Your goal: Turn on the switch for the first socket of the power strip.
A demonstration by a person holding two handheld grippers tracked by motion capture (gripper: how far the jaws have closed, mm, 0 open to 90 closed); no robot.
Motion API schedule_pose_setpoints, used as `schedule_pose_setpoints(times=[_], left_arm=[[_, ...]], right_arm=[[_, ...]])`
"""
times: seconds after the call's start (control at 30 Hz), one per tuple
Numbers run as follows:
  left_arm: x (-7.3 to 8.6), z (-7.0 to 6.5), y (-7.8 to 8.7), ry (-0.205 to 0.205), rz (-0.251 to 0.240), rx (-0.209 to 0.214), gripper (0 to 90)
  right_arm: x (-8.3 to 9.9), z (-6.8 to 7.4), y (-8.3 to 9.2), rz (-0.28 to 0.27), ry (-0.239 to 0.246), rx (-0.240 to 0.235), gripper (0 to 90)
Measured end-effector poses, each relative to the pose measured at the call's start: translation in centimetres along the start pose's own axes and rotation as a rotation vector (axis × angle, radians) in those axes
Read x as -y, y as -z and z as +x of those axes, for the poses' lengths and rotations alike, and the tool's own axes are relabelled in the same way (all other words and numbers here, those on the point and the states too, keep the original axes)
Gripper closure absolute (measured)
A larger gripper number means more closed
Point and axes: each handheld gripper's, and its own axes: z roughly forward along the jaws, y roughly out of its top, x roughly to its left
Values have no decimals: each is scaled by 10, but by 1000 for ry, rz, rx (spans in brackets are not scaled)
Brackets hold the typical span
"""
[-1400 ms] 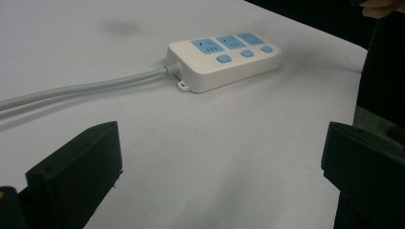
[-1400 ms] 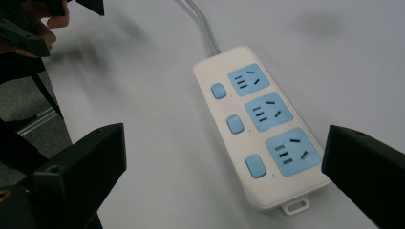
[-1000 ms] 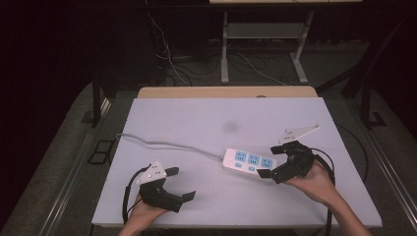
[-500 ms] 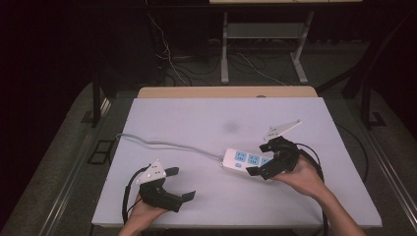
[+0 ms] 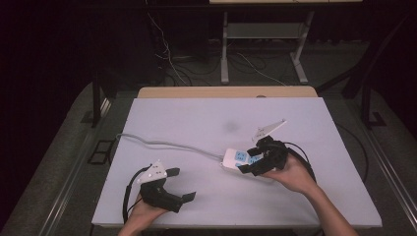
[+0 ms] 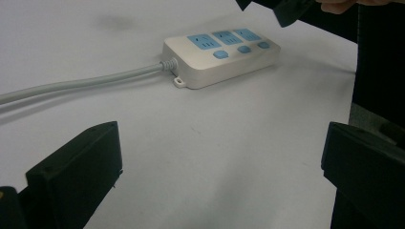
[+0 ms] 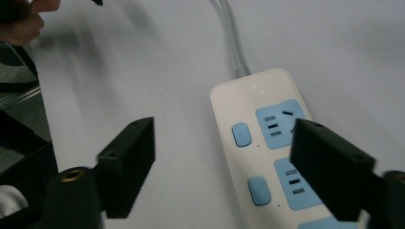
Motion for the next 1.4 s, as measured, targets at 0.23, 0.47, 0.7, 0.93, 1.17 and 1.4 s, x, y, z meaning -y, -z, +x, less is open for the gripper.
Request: schedule_pose_setpoints(times=[0.23, 0.47, 0.7, 0.93, 1.17, 1.4], left_arm=[[0, 1, 0, -1, 4, 1, 0], [0, 1, 1, 2, 0, 1, 0], [0, 1, 1, 2, 1, 0, 0], [1, 2, 1, 1, 1, -2, 0], [1, 2, 1, 2, 1, -3, 0], [1, 2, 1, 2, 2, -5, 0]], right_arm=[[-6, -1, -8, 0, 0, 0, 434], [-9, -7, -18, 24, -15, -27, 620], [-9, -11, -23, 34, -11, -39, 737], [-9, -17, -28, 50, -1, -59, 855], [-9, -19, -35, 68, 16, -61, 895], [-9, -20, -43, 93, 32, -64, 896]])
